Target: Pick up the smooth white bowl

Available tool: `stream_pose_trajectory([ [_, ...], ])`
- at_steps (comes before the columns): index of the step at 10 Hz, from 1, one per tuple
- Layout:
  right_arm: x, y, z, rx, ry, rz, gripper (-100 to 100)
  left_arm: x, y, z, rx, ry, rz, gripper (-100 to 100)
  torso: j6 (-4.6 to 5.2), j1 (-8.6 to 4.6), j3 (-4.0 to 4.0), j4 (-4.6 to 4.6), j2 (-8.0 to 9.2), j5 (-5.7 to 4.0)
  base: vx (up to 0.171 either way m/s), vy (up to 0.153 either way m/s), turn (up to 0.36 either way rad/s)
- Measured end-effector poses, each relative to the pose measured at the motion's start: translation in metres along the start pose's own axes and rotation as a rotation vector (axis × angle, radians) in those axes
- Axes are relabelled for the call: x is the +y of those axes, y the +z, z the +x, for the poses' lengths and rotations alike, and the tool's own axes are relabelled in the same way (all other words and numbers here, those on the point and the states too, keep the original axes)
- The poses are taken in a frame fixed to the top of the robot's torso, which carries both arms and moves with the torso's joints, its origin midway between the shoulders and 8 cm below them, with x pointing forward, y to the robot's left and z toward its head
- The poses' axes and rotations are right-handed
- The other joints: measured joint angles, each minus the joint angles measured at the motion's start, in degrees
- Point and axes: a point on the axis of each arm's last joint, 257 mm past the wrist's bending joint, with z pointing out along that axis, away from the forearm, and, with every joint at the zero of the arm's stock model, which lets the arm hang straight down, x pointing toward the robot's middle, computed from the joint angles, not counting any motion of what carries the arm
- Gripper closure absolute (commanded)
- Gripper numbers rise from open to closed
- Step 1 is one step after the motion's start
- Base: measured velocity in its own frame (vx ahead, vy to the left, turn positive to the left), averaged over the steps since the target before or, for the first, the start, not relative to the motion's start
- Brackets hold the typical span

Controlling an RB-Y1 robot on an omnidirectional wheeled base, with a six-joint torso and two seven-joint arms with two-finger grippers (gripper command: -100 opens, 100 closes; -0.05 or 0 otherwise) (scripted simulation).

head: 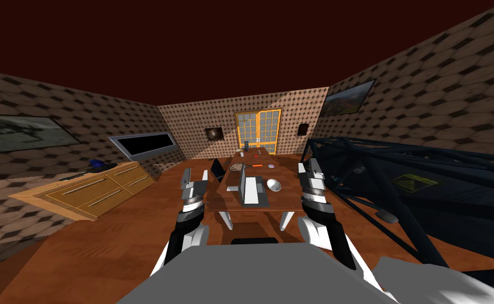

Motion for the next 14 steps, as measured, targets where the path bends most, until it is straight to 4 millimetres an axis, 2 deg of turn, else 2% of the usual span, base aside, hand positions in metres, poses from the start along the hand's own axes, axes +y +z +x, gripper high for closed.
stream_pose_trajectory([
  [5,-0.02,-0.018,0.009,0.133,-0.086,0.063,-100,0.0,0.0,0.0,0.0,0.0,0.0,0,-0.01,0.02,0.15,0.06,0.27,0.01,-0.07,0.014,0.104],
  [9,-0.046,-0.04,0.015,0.242,-0.159,0.14,-100,0.0,0.0,0.0,0.0,0.0,0.0,0,0.0,0.0,0.15,0.06,0.25,0.0,-0.073,0.011,0.091],
  [14,-0.081,-0.083,0.017,0.39,-0.256,0.257,-100,0.0,0.0,0.0,0.0,0.0,0.0,0,-0.02,0.04,0.19,0.07,0.33,0.01,-0.072,0.019,0.116],
])
